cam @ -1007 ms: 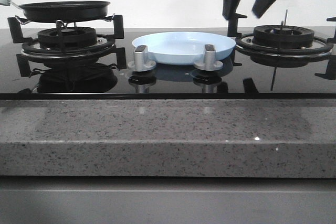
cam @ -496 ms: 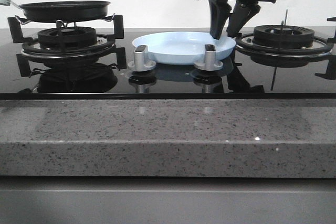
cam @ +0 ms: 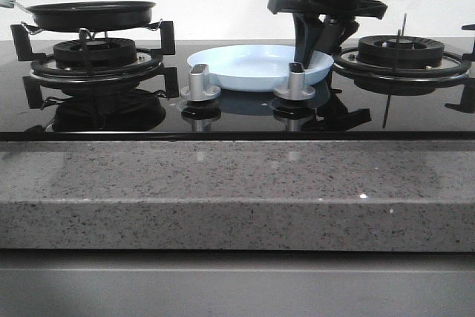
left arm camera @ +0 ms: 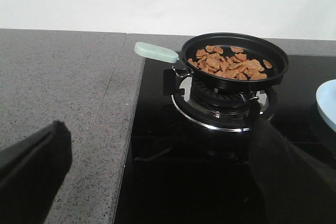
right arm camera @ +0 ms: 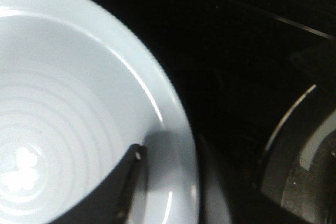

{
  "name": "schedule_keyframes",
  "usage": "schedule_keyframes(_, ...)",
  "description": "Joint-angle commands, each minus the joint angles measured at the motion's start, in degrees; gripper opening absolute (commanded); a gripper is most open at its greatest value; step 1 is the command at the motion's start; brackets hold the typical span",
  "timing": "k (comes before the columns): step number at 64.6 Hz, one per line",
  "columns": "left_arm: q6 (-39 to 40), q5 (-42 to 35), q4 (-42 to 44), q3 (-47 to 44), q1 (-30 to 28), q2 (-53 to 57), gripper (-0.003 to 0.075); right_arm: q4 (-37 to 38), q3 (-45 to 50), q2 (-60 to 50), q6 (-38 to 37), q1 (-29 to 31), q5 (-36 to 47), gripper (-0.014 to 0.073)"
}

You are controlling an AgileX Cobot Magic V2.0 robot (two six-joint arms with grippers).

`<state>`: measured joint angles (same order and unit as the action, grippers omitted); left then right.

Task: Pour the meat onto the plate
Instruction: 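Lower the right gripper onto the rim of the light blue plate, then grasp the plate rim with the right gripper and lift it up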

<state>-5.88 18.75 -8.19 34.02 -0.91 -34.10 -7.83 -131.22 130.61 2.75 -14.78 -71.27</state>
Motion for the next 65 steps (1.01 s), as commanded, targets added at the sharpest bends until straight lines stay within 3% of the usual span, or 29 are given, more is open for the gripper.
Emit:
schedule_keyframes(1,0.13,-4.27,-0.65,2.2,-0.03,-0.27,0.0671,-0.16,-1.75,-3.62,0.73,-0.06,-0.76,0.0089)
schedule_keyframes(8,0.13,-4.17,-0.65,2.2,-0.03,-0.27,0.0671,-0.16,-1.75,-3.62,0.73,-0.06,-1.26,-0.0073)
schedule_keyframes(27,0.13,-4.18,-0.65,2.2,-0.03,-0.27,0.0671,-0.16,-3.93,-5.62,0.68,0.65,-5.17,-0.006)
schedule_keyframes(49,0.13,-4.06,-0.65,2.2,-0.03,-0.27,0.0671,-1.74,-3.76,-15.68,-0.15,1.11,-5.61,-0.006)
schedule_keyframes(59,0.13,-3.94,-0.65,2.2,-0.03,-0.27,0.0671,-7.12,2.71,-21.63,0.27,0.8,-5.47,-0.006)
schedule_keyframes(65,0.13,-3.94,-0.65,2.2,-0.03,-0.27,0.0671,-7.55,11.37,-25.81,1.43,-0.2,-2.28,-0.006)
